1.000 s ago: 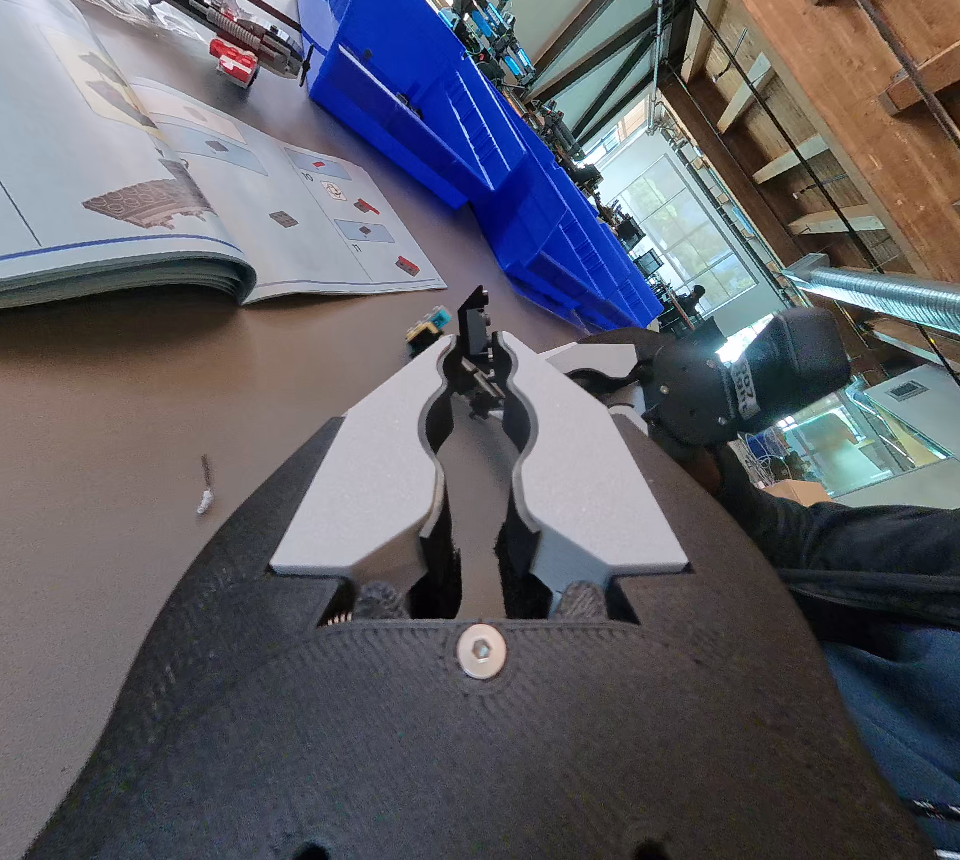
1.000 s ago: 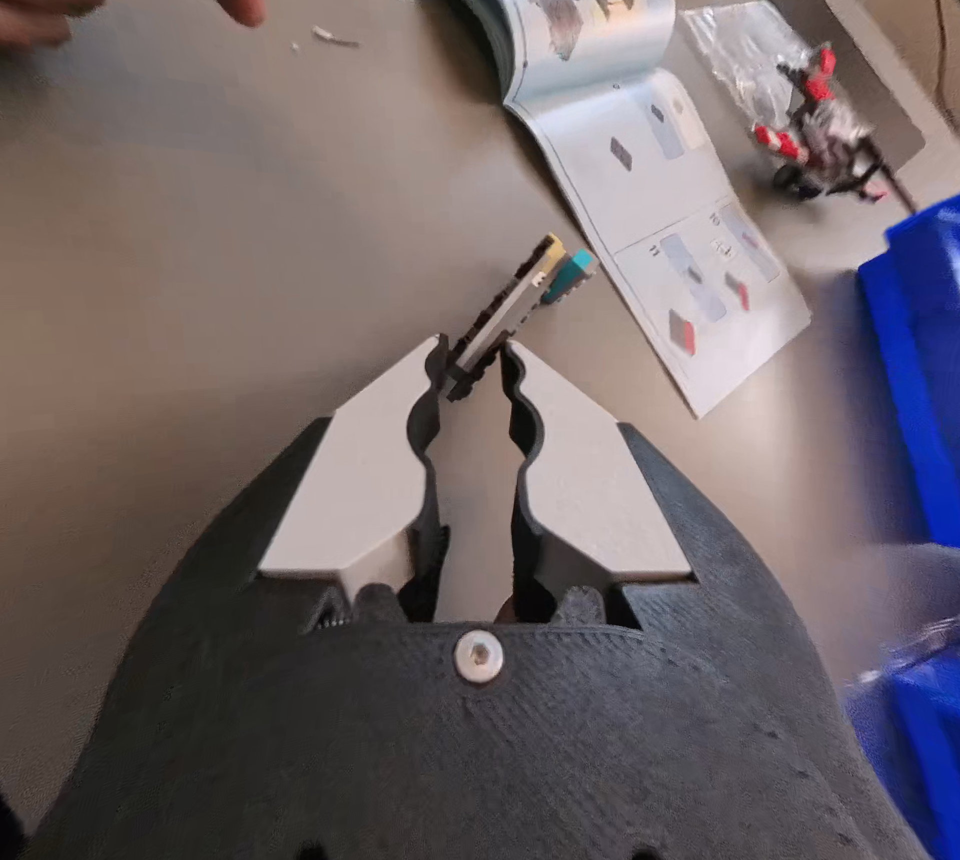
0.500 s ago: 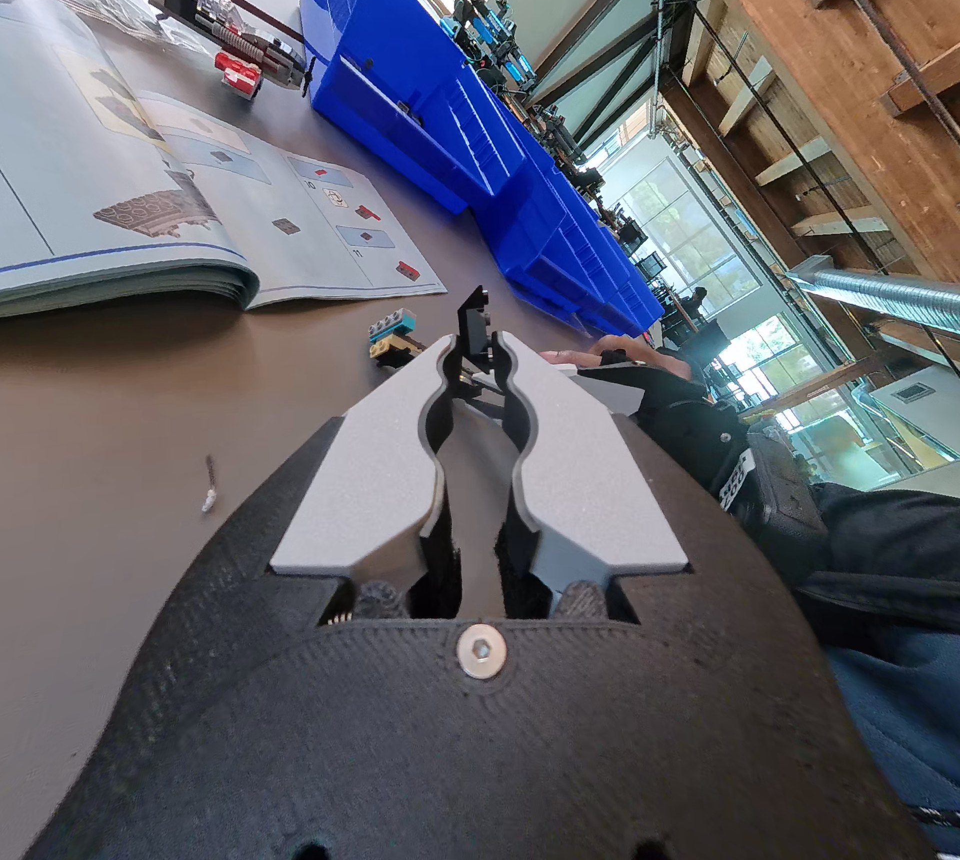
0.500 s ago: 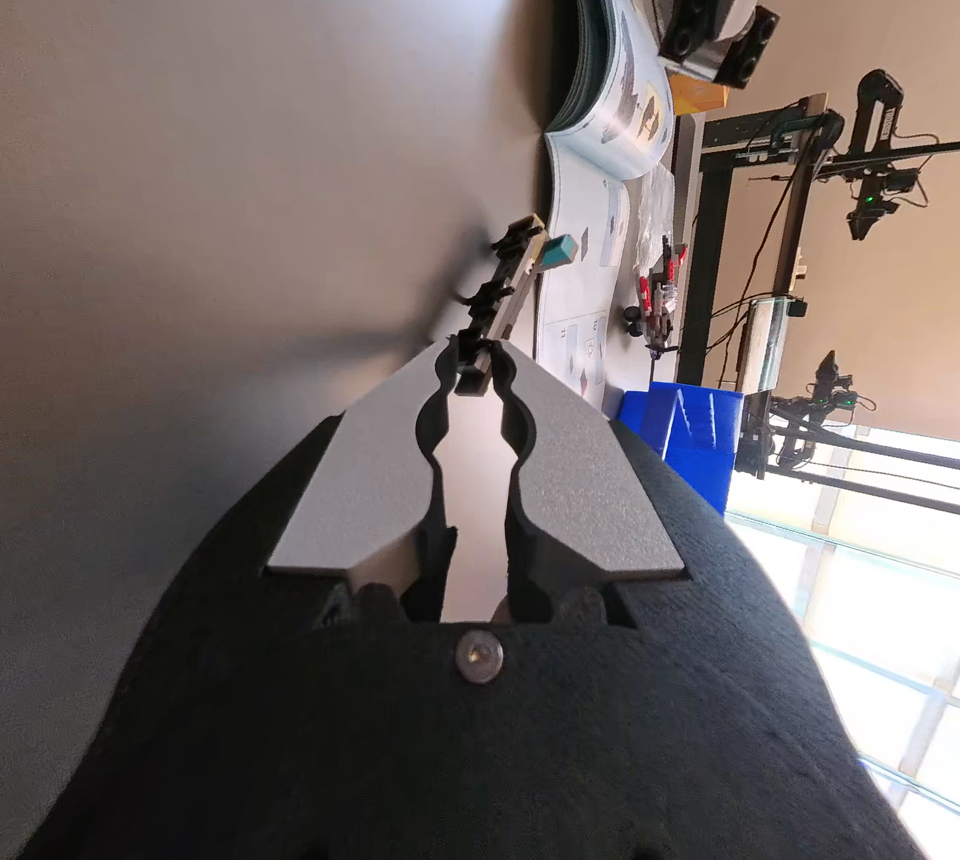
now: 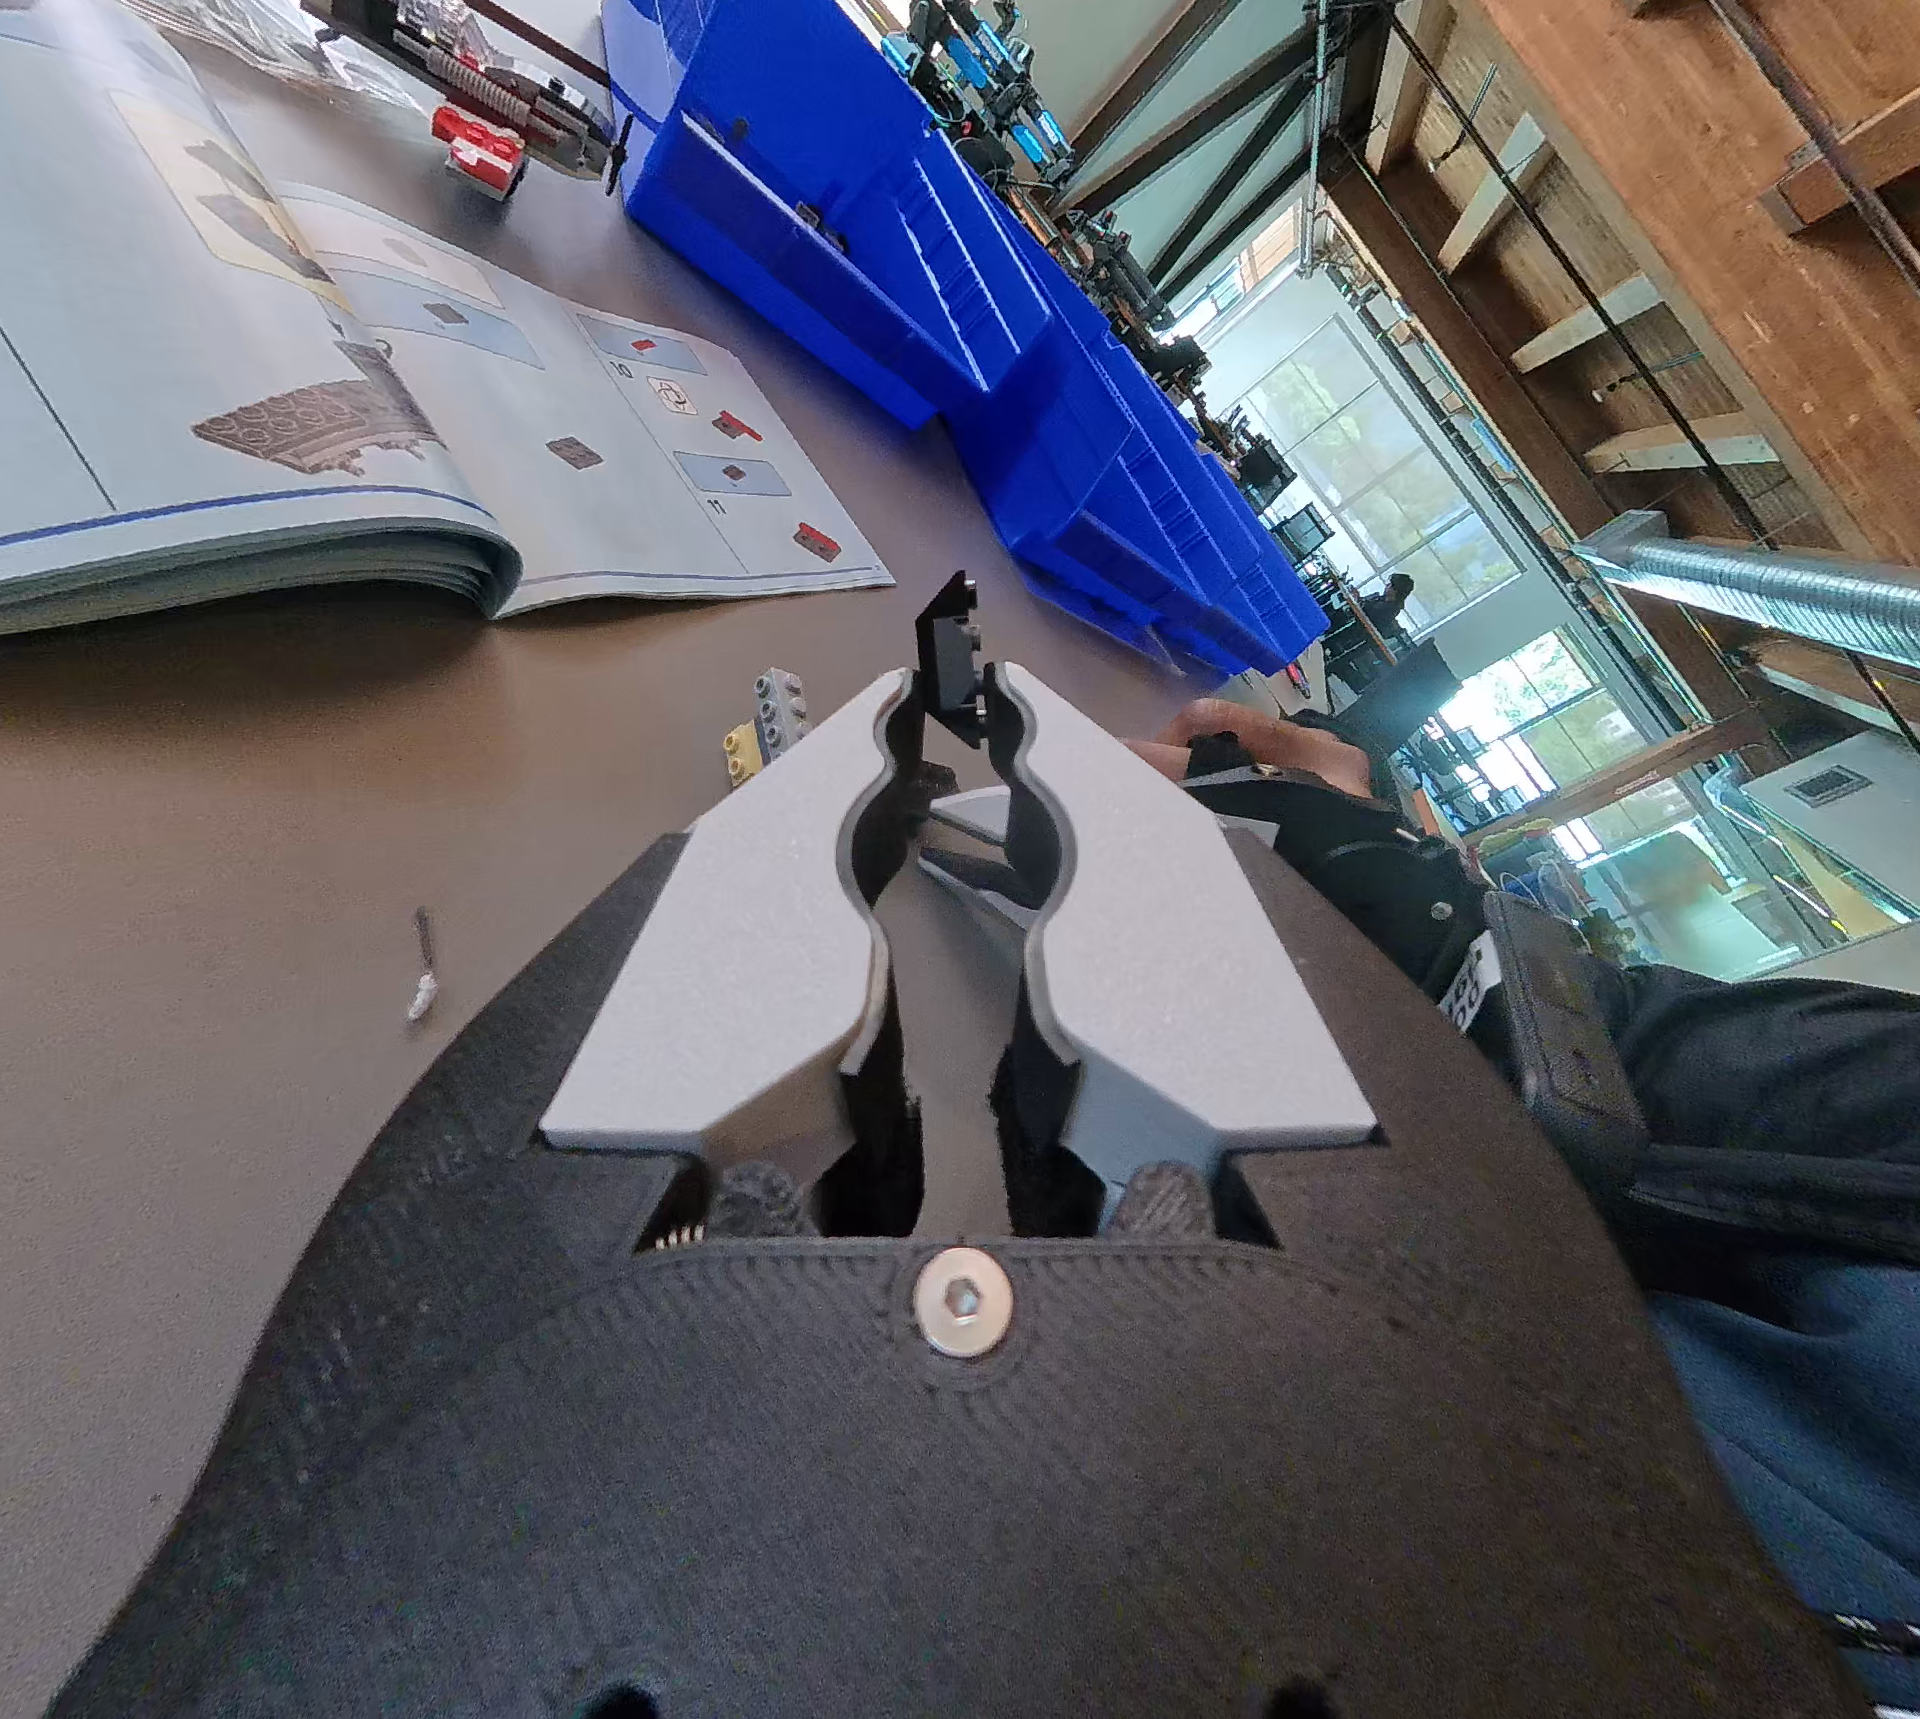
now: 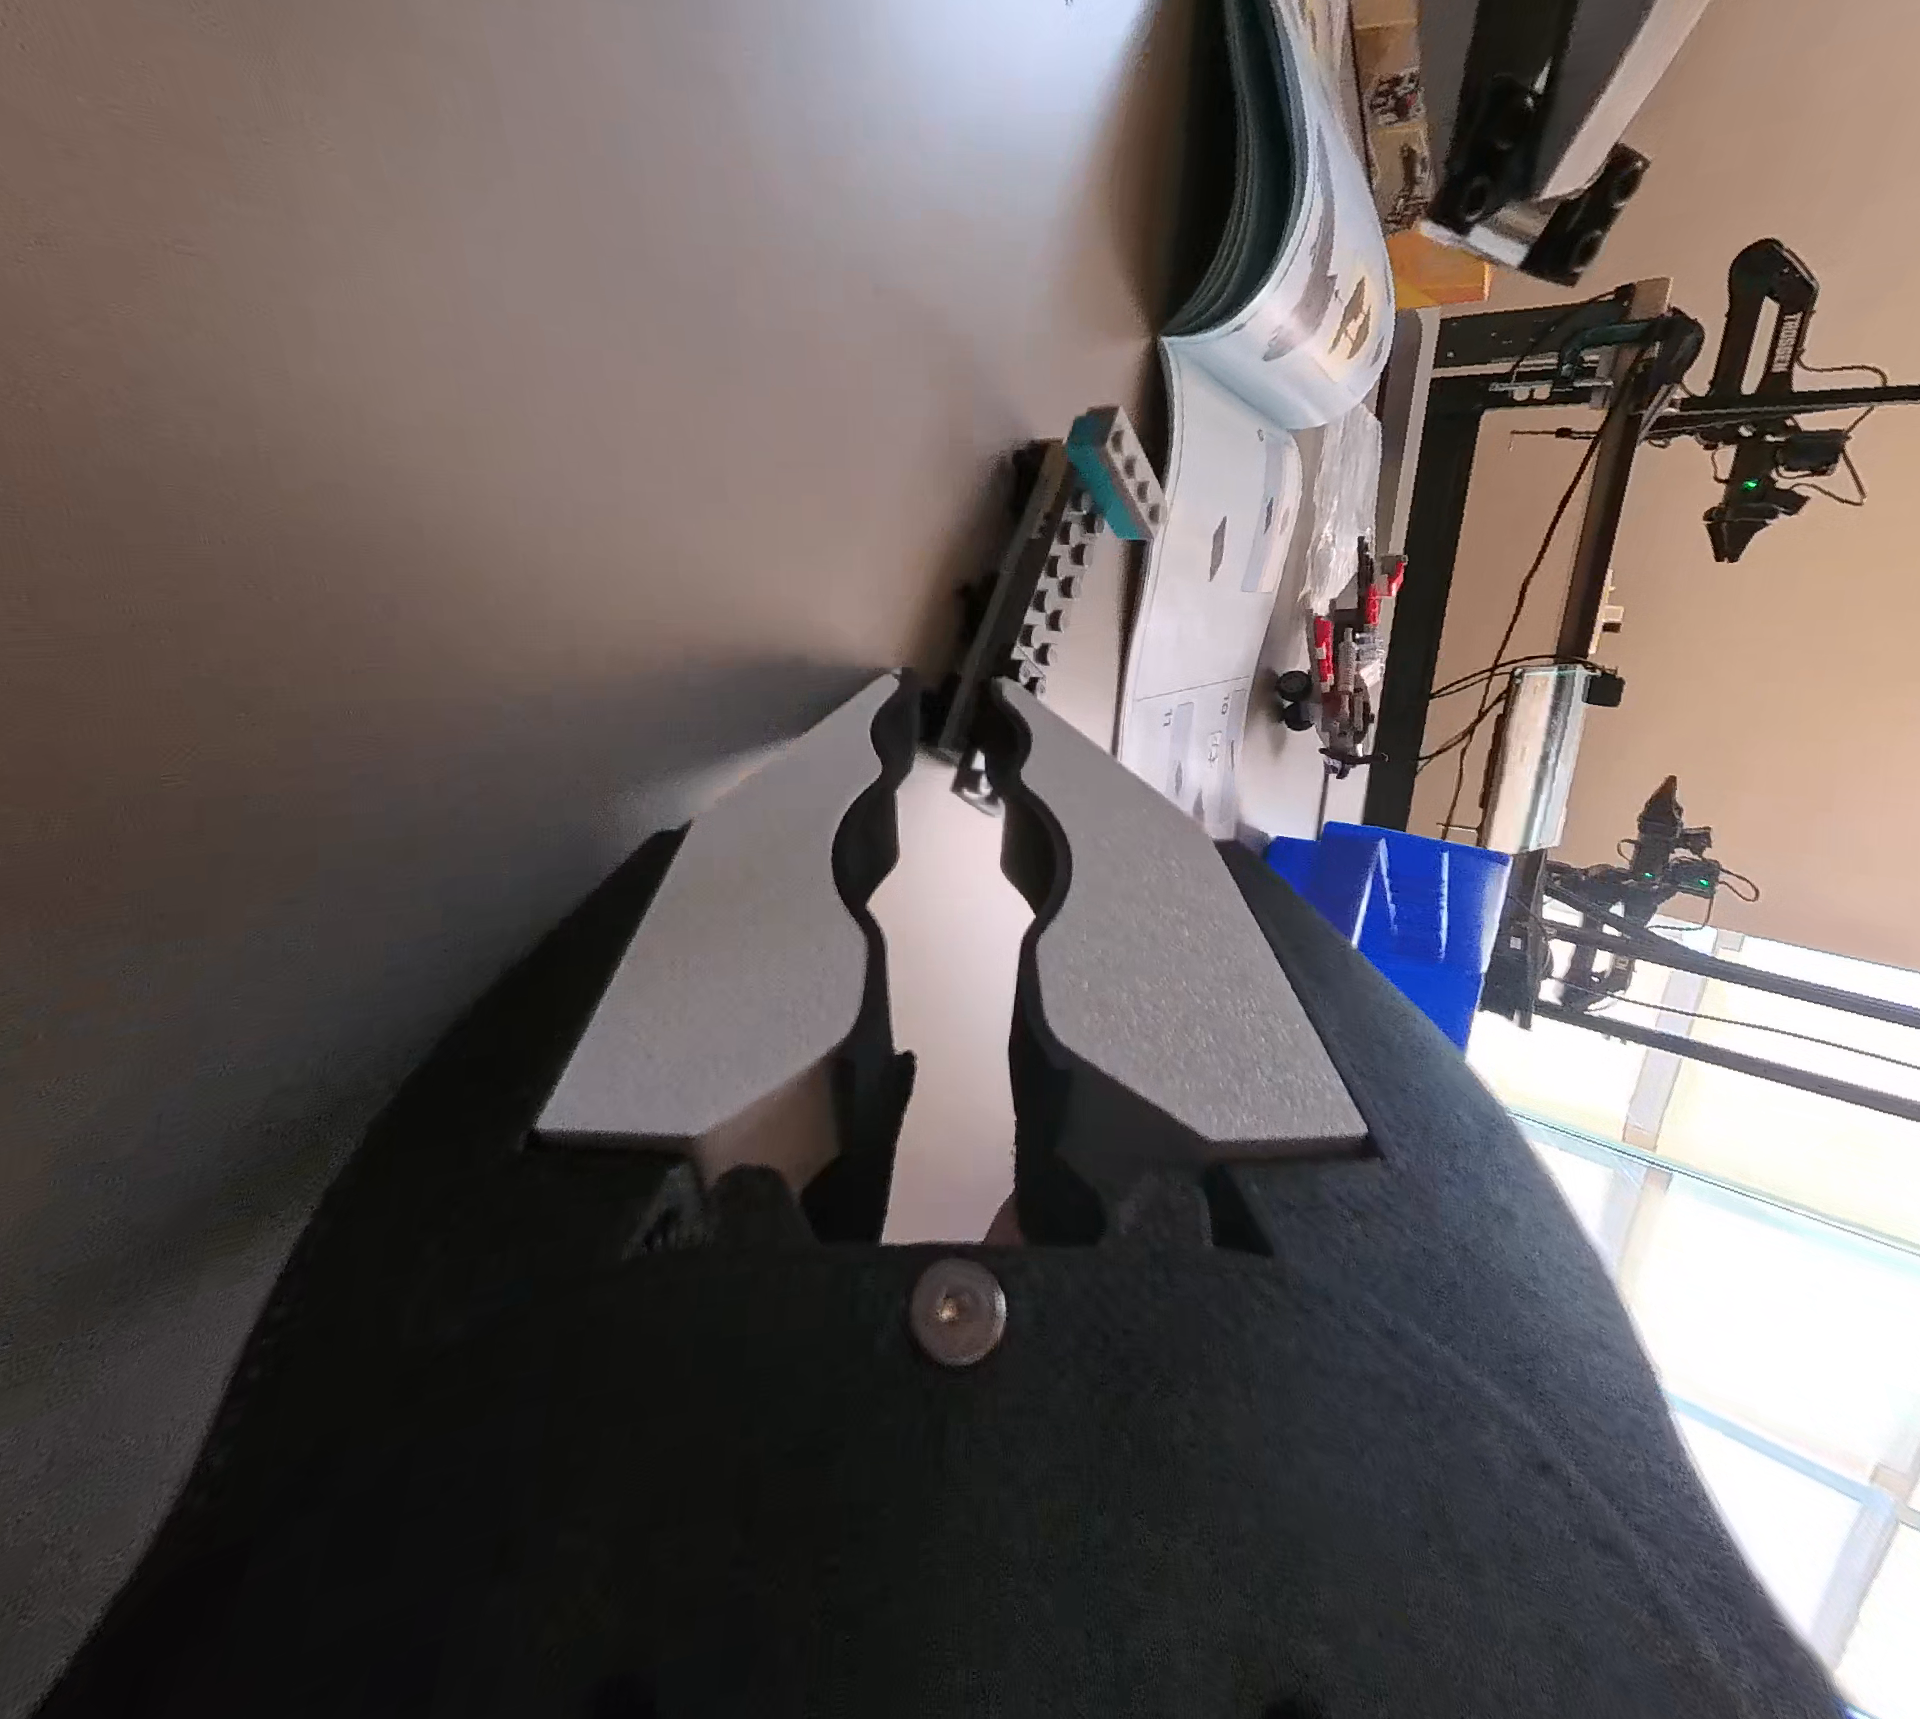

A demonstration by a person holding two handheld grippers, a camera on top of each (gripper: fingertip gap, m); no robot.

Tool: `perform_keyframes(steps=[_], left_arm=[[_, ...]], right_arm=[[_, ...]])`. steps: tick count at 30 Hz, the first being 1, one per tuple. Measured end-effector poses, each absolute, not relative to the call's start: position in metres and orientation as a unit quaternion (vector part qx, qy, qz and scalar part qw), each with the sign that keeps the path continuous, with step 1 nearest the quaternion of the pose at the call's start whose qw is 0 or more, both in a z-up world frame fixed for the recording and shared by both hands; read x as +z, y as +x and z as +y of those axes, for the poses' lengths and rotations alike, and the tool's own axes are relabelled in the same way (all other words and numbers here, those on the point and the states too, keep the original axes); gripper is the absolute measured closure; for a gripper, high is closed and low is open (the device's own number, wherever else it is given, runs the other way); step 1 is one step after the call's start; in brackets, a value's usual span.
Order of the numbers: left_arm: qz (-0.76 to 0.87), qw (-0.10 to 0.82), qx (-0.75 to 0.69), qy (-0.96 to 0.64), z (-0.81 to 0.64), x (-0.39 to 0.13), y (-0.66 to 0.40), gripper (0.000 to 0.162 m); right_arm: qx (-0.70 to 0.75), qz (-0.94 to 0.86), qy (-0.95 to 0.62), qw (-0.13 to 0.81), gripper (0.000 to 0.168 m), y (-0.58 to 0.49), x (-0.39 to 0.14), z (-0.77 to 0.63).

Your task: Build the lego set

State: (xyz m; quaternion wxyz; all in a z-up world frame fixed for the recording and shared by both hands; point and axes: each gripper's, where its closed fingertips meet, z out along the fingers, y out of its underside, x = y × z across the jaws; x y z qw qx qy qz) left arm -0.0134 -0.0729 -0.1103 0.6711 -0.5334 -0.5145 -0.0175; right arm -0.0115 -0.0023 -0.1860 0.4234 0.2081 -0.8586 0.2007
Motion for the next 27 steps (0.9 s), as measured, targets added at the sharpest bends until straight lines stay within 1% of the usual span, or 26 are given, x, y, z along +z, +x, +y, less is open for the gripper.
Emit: perform_keyframes(steps=[3,8,10,12,13,16,20,22,25,27], left_arm=[[-0.517,0.67,-0.018,-0.532,-0.075,-0.111,-0.013,0.151],[-0.526,0.663,-0.027,-0.531,-0.075,-0.116,-0.014,0.151],[-0.531,0.658,-0.034,-0.532,-0.073,-0.119,-0.014,0.151],[-0.533,0.653,-0.041,-0.537,-0.069,-0.122,-0.013,0.151],[-0.532,0.651,-0.045,-0.539,-0.067,-0.123,-0.012,0.151],[-0.533,0.647,-0.056,-0.542,-0.061,-0.125,-0.011,0.151],[-0.527,0.644,-0.081,-0.548,-0.051,-0.127,-0.008,0.151],[-0.522,0.643,-0.093,-0.553,-0.046,-0.128,-0.005,0.151],[-0.512,0.643,-0.115,-0.558,-0.039,-0.129,-0.001,0.151],[-0.506,0.646,-0.126,-0.557,-0.036,-0.128,0.0,0.151]], right_arm=[[0.241,-0.868,0.178,0.395,0.151,-0.007,-0.181,-0.004],[0.363,-0.89,0.068,0.269,0.138,-0.009,-0.165,-0.009],[0.392,-0.888,0.035,0.238,0.136,-0.02,-0.158,-0.01],[0.41,-0.886,0.024,0.214,0.13,-0.026,-0.152,-0.014],[0.429,-0.879,0.031,0.205,0.13,-0.024,-0.145,-0.019],[0.477,-0.852,0.078,0.201,0.127,-0.012,-0.128,-0.037],[0.504,-0.827,0.122,0.218,0.115,-0.006,-0.121,-0.054],[0.505,-0.822,0.138,0.223,0.115,-0.004,-0.124,-0.057],[0.485,-0.828,0.147,0.242,0.12,-0.008,-0.132,-0.057],[0.484,-0.827,0.149,0.244,0.132,-0.007,-0.134,-0.056]])
